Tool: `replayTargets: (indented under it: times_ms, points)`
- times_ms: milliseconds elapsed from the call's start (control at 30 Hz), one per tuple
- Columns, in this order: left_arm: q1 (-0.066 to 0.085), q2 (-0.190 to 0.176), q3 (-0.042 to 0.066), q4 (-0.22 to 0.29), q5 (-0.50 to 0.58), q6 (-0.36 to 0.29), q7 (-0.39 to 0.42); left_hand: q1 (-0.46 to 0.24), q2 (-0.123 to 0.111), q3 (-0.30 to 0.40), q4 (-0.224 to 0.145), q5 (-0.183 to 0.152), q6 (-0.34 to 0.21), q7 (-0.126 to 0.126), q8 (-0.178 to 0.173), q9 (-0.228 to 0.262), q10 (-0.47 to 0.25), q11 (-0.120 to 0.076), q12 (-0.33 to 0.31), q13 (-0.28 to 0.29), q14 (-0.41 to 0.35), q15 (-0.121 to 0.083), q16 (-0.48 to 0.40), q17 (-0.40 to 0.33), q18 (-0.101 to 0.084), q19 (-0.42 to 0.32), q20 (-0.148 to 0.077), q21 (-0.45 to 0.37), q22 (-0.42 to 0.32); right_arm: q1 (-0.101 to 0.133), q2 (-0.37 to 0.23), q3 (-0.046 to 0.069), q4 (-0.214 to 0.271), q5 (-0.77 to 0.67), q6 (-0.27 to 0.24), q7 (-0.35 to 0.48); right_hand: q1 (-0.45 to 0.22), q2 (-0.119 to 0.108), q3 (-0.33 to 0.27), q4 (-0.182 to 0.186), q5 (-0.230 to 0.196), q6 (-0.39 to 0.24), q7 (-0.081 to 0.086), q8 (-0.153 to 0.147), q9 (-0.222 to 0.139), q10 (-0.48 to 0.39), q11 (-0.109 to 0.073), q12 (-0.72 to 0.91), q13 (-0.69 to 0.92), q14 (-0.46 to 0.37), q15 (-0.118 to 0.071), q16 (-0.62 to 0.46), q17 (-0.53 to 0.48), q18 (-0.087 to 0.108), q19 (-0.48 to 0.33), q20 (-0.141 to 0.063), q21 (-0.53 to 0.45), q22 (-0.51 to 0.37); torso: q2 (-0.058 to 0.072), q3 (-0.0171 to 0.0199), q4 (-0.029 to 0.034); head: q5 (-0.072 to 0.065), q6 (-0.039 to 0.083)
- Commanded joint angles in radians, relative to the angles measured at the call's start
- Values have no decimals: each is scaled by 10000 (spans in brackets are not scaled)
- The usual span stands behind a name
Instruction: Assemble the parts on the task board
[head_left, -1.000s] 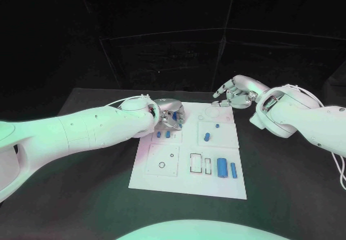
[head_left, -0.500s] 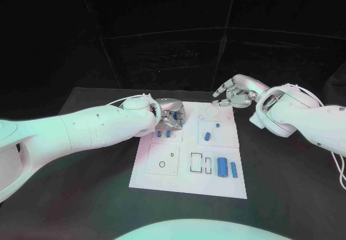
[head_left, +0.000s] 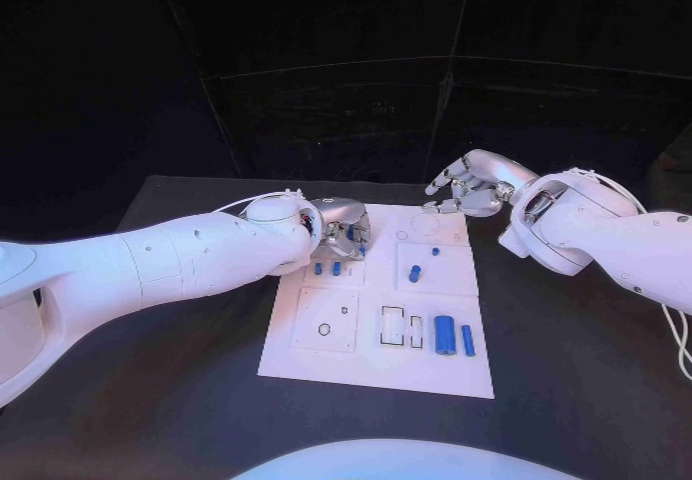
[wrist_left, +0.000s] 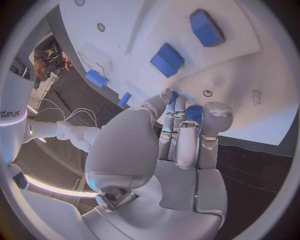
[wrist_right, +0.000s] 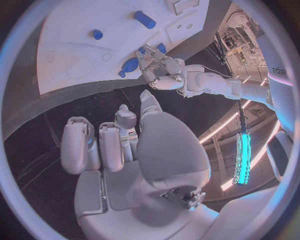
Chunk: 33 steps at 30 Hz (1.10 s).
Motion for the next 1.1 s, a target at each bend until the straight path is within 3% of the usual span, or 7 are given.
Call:
replayTargets:
  times_ms: [33, 233, 300, 567, 700, 1100]
  points:
    - [-10, -152, 10, 84, -11, -372, 76, 96, -29, 111, -47, -10, 6, 82, -70, -17, 3, 64, -67, -13, 136, -33, 8, -22, -96, -18, -64, 70, 35, 18, 1, 6, 3, -22, 0, 74, 25, 76, -71, -6, 35, -65, -19, 49, -10, -58, -30, -40, 1, 554, -40, -34, 468, 137, -65, -12, -49, -8, 3, 1, -1, -29, 21]
    - [-5, -410, 65, 381, 298, -701, 286, 86, -68, 169, -86, -10, 15, 94, -104, -16, 14, 78, -102, -18, 134, -20, 8, -36, -104, -14, -53, 110, 84, 18, -6, 6, -5, -22, -10, 74, 25, 76, -71, -6, 35, -65, -19, 49, -10, -58, -30, -40, 1, 554, -40, -34, 468, 137, -65, -12, -49, -8, 5, -6, 12, -30, 41]
    - [-5, -491, 101, 501, 406, -736, 322, 84, -69, 176, -89, -9, 19, 95, -106, -15, 18, 78, -104, -18, 132, -19, 4, -47, -104, -14, -52, 113, 88, 18, -4, 6, -7, -22, -10, 76, 25, 76, -71, -6, 35, -65, -19, 49, -10, -58, -30, -40, 1, 554, -40, -34, 468, 137, -65, -12, -49, -8, 3, -8, 9, 44, 79]
    - [-3, -995, 396, 873, 640, -833, 365, 34, -96, 227, -102, -7, 71, 100, -123, -5, 71, 79, -125, -16, 150, -14, 33, -15, -115, 4, -43, 181, 164, 18, -30, 6, -8, -22, -7, 76, 25, 76, -71, -6, 35, -65, -19, 49, -10, -58, -30, -40, 1, 554, -40, -34, 468, 137, -65, -12, -49, -8, -8, -2, 17, 38, 96]
    - [-4, -1213, 463, 939, 661, -819, 370, 23, -106, 243, -109, -7, 90, 98, -127, -2, 90, 77, -131, -15, 154, -15, 38, -14, -118, 12, -41, 206, 192, 18, -39, 6, -6, -22, -4, 79, 25, 76, -71, -6, 35, -65, -19, 49, -10, -58, -30, -40, 1, 554, -40, -34, 468, 137, -65, -12, -49, -8, -9, -1, 26, 17, 113]
    - [-5, -1655, 511, 987, 677, -383, 229, -52, -163, 274, -121, -9, 146, 86, -149, 5, 151, 69, -158, -12, 161, -20, 43, -35, -121, 19, -38, 248, 244, 17, -63, 5, -13, -22, 16, 71, 25, 76, -71, -6, 35, -65, -19, 49, -10, -58, -30, -40, 1, 554, -40, -34, 468, 137, -65, -12, -49, -8, 5, 6, -6, 71, 120]
